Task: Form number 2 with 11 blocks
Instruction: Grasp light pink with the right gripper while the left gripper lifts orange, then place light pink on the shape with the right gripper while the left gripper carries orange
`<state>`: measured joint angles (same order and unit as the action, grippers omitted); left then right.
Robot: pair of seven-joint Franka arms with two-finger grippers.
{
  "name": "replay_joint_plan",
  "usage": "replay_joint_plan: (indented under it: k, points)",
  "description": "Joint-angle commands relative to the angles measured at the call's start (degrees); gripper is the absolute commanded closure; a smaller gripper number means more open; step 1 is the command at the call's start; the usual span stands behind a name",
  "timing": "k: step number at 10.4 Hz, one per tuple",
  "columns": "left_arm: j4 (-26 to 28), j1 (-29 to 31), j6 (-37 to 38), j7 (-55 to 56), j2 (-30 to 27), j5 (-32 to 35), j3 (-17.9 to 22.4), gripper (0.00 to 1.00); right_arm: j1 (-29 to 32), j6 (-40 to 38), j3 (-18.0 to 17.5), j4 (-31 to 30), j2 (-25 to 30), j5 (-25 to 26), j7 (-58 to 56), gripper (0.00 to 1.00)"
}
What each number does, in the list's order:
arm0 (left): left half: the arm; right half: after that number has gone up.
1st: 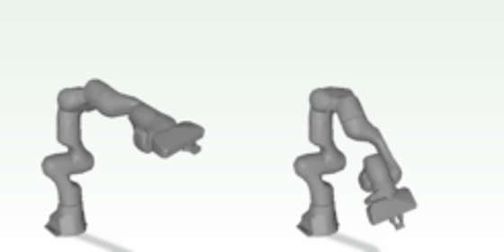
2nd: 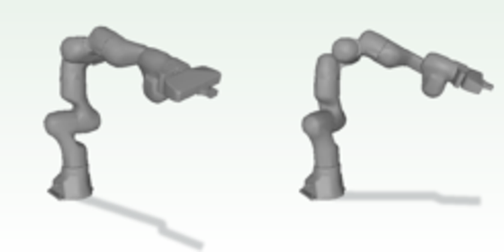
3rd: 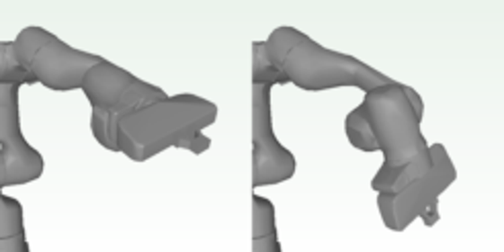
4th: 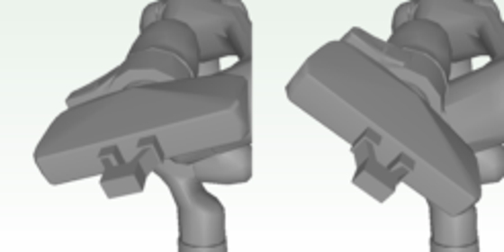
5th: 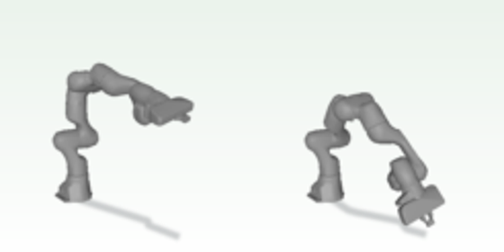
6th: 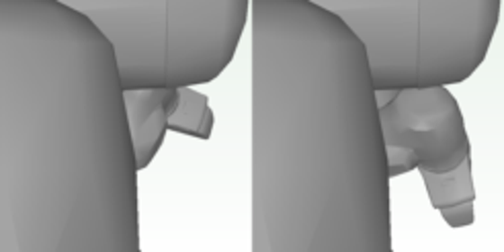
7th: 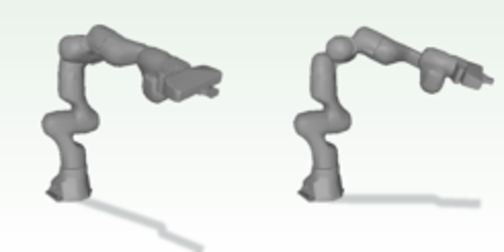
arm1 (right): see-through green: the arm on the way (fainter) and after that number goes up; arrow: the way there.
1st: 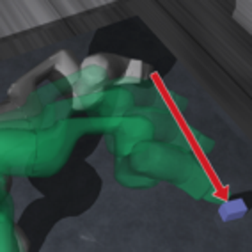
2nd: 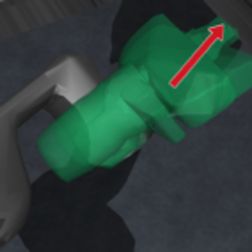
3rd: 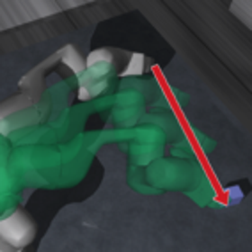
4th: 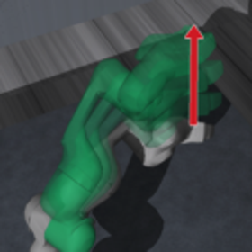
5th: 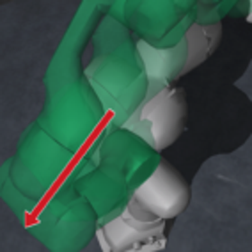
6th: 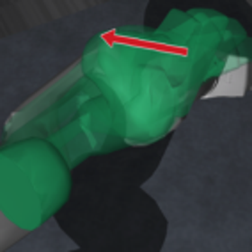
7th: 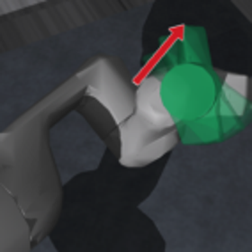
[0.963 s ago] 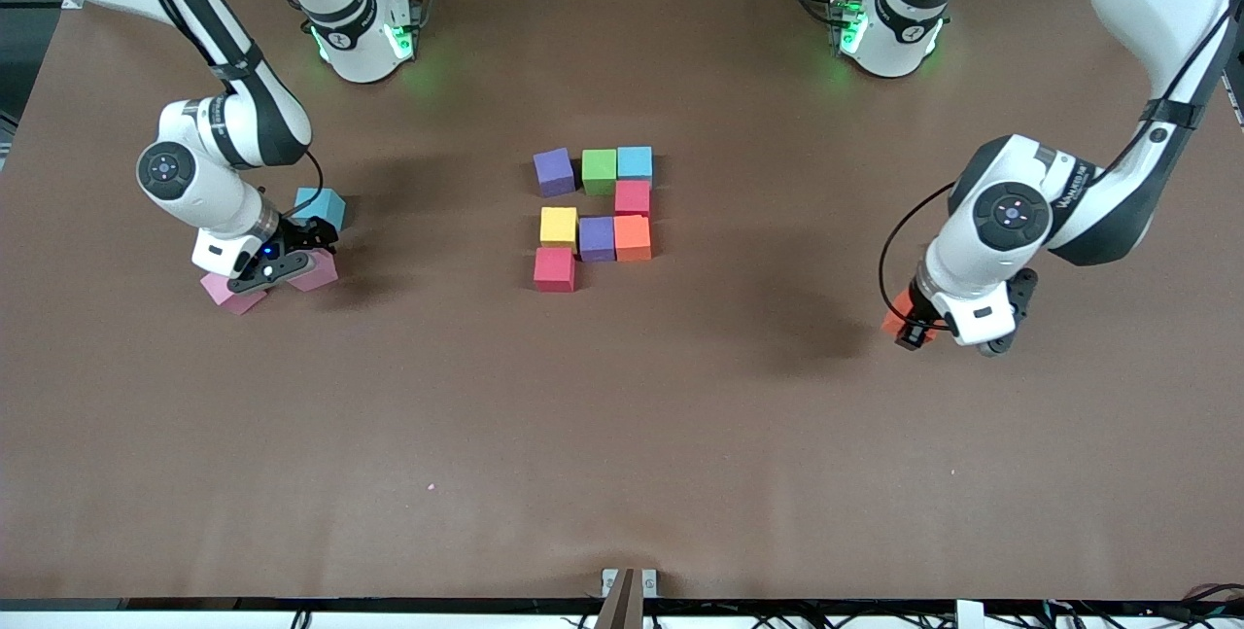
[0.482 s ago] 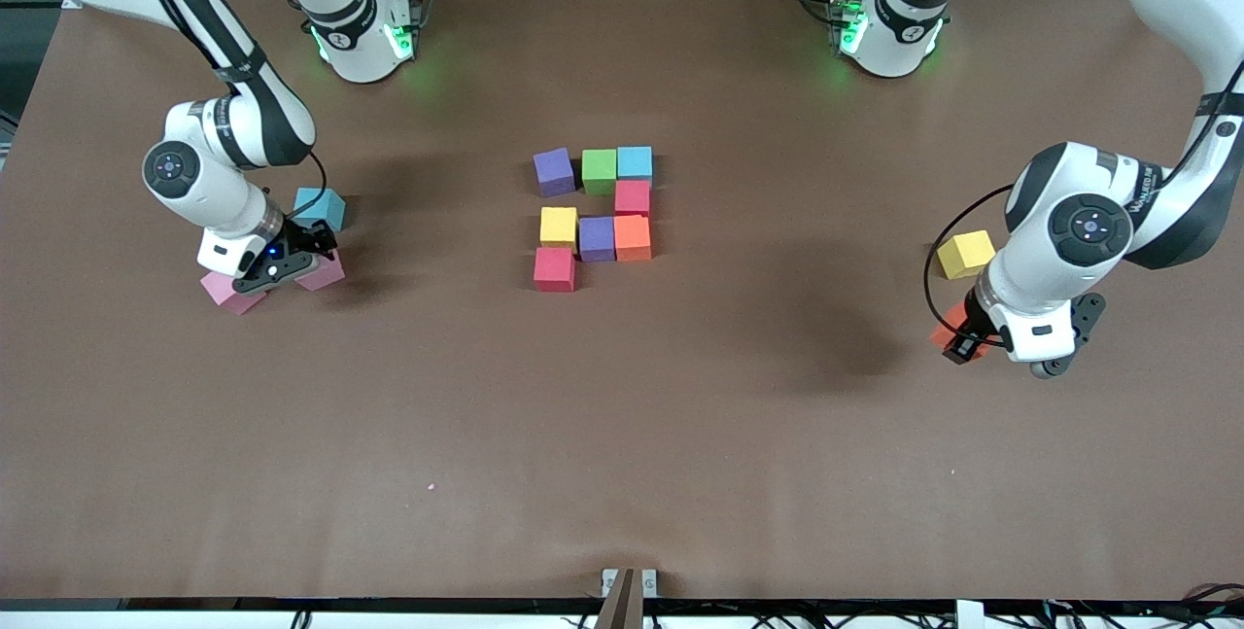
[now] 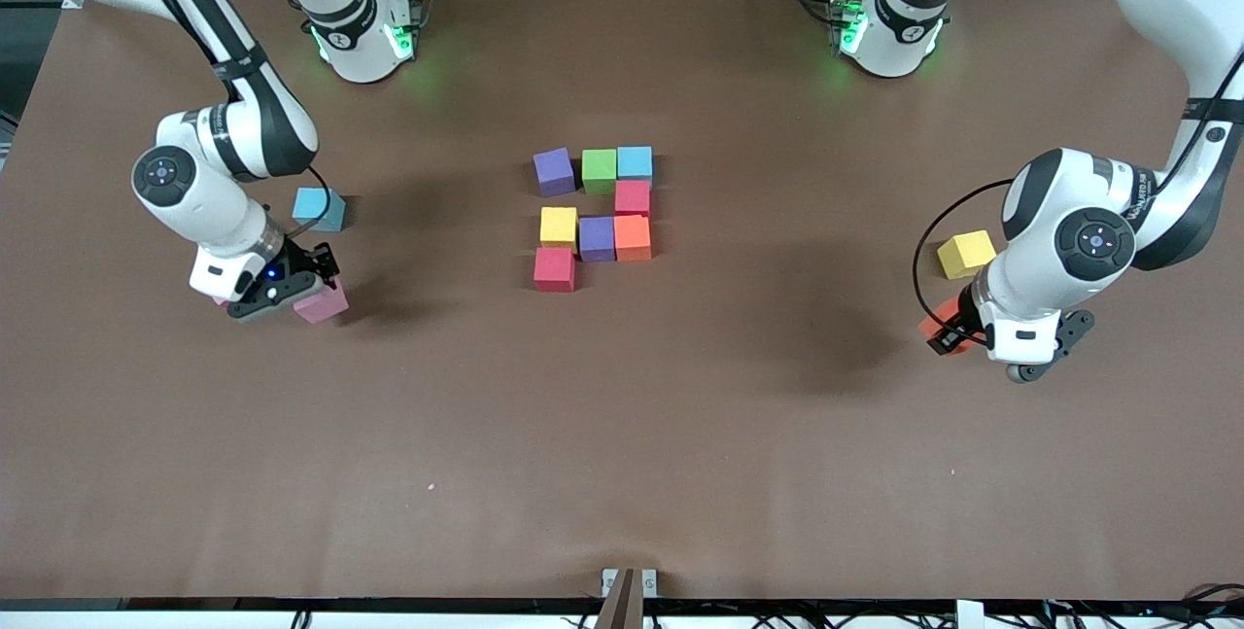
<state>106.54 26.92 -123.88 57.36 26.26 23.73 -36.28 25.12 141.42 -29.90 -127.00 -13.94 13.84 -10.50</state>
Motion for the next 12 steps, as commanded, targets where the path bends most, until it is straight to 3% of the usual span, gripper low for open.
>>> replay_joint_plan:
  k: [1, 5, 7, 12]
  points:
    - [0.4, -10.1, 1.0, -9.5, -5.3, -7.3, 10.1, 0.6, -7.1, -9.6, -0.8, 10.2, -1.5, -0.7, 10.5, 0.82]
    - [0.4, -27.5, 0.9, -14.8, -6.7, -11.1, 23.7, 0.6, -21.4, -9.1, 0.3, 18.5, -9.6, -0.4, 36.3, 0.82]
    - [0.4, -34.7, 0.9, -18.2, -6.7, -13.6, 29.1, 0.6, -32.7, -9.2, 7.9, 25.1, -14.5, -0.7, 46.3, 0.82]
    - [-5.4, -35.9, 0.9, -23.7, -2.1, -17.8, 26.6, 0.6, -39.5, -9.1, 10.5, 32.9, -22.3, -0.5, 58.5, 0.82]
